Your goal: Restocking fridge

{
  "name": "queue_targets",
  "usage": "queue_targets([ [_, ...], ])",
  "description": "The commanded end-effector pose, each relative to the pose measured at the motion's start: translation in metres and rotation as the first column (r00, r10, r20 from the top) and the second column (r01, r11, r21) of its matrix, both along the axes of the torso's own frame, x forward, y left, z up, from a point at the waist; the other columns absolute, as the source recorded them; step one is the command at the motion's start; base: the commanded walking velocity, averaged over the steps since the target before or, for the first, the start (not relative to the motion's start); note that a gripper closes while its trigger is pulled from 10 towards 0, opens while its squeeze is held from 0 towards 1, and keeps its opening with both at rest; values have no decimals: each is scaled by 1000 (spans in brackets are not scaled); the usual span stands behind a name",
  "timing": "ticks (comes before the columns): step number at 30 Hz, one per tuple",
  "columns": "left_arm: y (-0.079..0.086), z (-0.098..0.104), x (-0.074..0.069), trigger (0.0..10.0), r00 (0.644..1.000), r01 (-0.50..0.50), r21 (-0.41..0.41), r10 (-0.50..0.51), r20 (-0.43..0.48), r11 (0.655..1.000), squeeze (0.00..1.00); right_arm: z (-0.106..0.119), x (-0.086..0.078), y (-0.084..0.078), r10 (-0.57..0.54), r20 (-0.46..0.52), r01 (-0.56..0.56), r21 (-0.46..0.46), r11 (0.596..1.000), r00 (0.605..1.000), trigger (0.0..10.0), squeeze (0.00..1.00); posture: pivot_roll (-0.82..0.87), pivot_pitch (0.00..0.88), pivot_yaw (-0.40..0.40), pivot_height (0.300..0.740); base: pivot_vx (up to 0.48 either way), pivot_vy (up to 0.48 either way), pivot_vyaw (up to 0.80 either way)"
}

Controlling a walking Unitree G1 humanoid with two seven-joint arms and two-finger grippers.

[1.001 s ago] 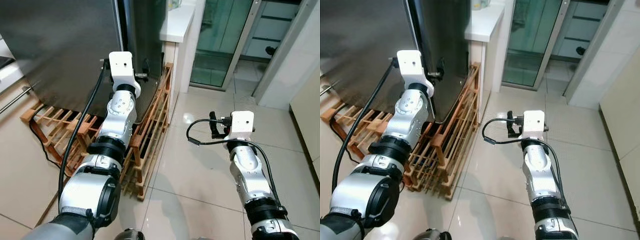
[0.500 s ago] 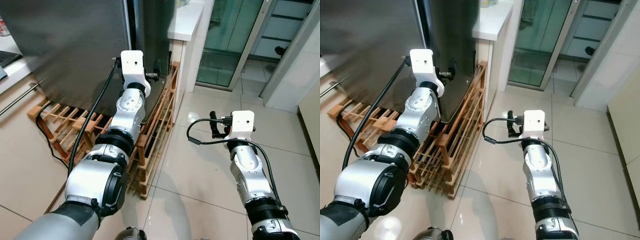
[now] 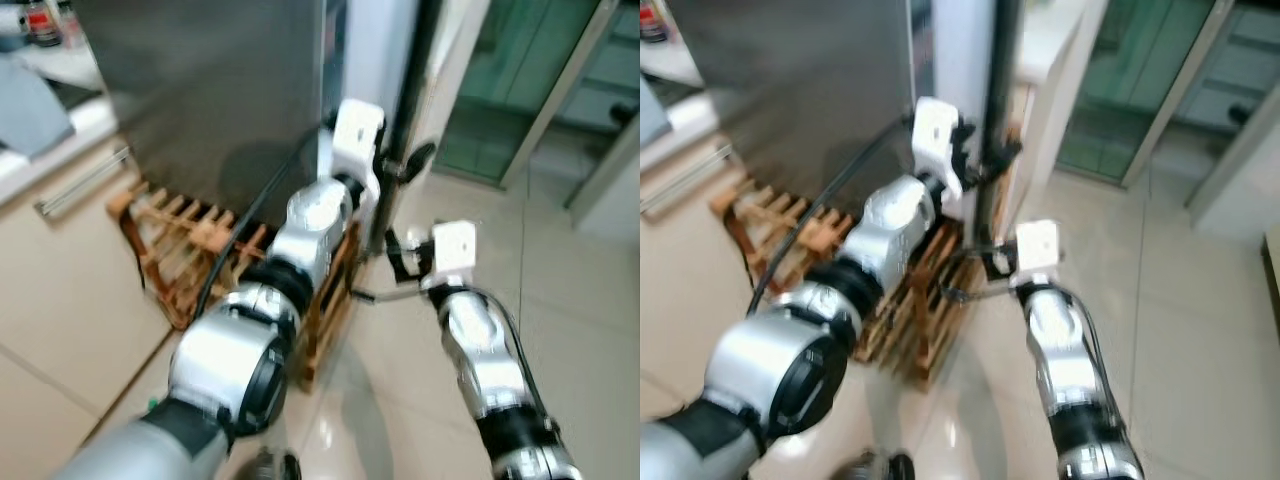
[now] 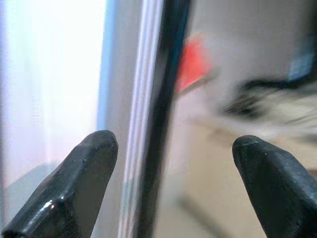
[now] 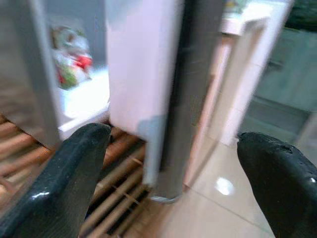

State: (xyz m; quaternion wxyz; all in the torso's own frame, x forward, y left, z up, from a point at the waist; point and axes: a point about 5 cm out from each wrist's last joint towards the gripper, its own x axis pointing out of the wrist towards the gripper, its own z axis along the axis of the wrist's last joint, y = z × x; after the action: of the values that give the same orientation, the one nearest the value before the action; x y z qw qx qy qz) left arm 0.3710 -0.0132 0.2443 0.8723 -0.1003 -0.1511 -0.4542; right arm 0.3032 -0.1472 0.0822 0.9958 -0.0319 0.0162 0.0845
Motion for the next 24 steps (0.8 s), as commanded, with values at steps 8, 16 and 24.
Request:
queue_targets([
  [8, -6, 22, -16, 10000, 992, 120, -239, -123, 2, 964, 0, 1, -11, 7, 54, -9, -54, 8, 998, 998, 10000, 0, -150, 0, 36, 740, 0, 0, 0],
  [16, 173, -31, 11, 10000, 882, -469, -97, 459, -112, 878, 0, 12, 3, -1, 24, 21, -24, 28, 999, 999, 10000, 0, -93, 0, 21, 740, 0, 0, 0],
  [24, 199, -54, -30, 10000, 893, -448, -176, 428, -142, 877, 0, 18, 16, -10, -34, 13, 33, 79, 996, 999, 10000, 0, -55, 0, -4, 740, 0, 0, 155],
])
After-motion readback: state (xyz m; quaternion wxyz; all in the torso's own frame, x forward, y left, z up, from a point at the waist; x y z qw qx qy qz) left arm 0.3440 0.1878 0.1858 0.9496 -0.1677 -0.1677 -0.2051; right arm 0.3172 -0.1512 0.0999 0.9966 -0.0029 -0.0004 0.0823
